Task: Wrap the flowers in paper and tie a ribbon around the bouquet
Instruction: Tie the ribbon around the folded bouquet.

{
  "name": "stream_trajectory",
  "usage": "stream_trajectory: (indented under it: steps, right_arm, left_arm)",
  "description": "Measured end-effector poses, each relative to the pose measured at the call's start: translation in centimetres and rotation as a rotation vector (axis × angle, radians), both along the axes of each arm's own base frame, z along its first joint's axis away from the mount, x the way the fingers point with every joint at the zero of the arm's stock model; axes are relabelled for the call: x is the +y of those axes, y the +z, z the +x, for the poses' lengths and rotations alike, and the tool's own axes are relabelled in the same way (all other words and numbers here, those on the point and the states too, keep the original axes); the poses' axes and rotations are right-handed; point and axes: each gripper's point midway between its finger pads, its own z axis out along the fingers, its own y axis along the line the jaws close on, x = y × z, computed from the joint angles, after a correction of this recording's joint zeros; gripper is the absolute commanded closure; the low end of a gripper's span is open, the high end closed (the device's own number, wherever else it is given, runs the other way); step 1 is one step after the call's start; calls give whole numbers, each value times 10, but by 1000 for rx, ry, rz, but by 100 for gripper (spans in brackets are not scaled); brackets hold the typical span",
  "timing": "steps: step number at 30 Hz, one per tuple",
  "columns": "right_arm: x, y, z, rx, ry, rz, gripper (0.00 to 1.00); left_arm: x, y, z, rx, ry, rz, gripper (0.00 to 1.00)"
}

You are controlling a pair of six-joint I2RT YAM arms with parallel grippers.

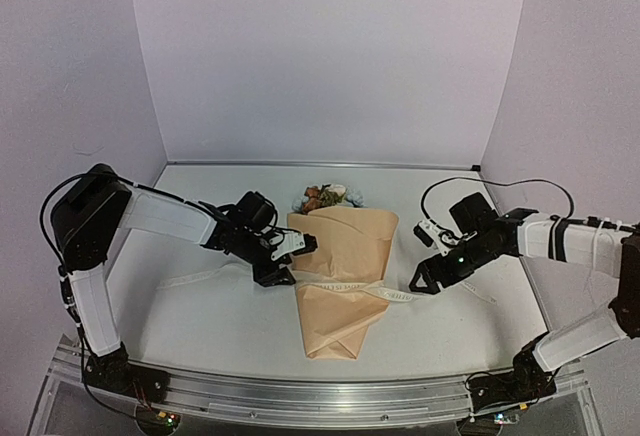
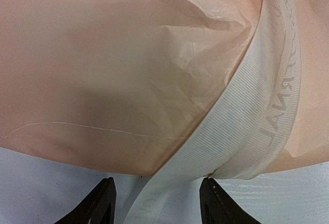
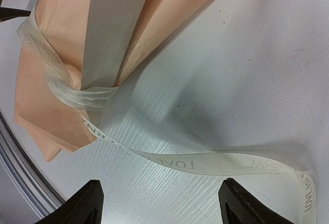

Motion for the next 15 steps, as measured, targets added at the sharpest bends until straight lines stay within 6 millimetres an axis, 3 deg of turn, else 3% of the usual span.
stream_trajectory:
  steps: [4, 15]
  right_arm:
    - [0, -2, -2, 3, 11, -4, 20]
    - [5, -16, -13, -20, 84, -24, 19]
  left_arm:
    - [-3, -7, -2, 13, -10, 5, 50]
    - [-5, -11, 1, 1, 0, 13, 80]
